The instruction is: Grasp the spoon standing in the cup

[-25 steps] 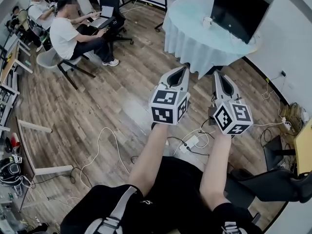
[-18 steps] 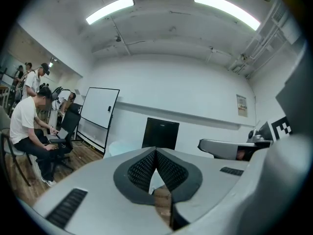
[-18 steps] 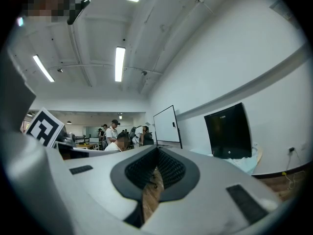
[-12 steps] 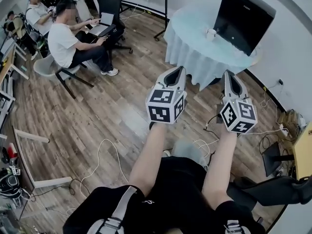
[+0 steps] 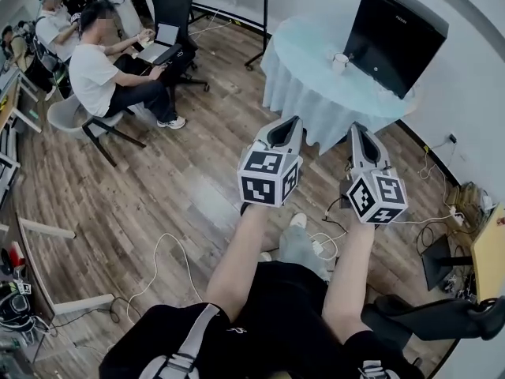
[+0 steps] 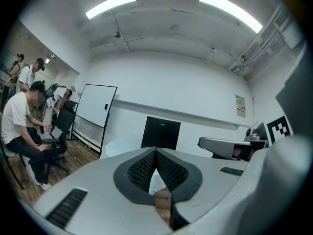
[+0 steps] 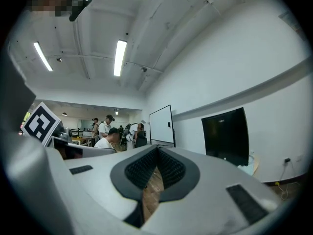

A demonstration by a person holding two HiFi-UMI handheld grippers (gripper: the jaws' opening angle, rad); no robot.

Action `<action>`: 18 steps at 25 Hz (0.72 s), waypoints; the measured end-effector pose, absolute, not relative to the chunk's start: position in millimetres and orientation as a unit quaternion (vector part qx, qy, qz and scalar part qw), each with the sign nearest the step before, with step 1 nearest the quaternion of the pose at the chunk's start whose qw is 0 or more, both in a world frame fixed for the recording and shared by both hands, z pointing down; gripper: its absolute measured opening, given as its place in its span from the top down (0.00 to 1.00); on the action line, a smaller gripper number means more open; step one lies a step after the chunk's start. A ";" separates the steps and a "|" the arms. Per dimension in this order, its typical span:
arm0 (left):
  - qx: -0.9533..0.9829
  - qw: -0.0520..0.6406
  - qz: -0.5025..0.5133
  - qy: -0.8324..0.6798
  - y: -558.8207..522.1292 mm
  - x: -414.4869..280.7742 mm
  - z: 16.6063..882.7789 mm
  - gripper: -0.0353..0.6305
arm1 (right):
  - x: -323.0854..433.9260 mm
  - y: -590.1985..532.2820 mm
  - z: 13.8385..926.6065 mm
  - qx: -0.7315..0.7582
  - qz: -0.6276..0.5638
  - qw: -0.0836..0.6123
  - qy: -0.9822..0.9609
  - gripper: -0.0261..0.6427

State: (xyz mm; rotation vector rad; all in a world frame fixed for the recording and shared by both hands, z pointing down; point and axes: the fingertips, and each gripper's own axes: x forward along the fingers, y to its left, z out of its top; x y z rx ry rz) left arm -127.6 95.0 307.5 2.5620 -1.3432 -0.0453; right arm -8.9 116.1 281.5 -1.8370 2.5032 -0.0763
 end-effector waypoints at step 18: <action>0.874 0.207 0.036 -0.438 -25.0 -32.2 388.9 0.93 | 81.0 2.4 349.1 -0.607 -0.099 -0.025 0.788 0.95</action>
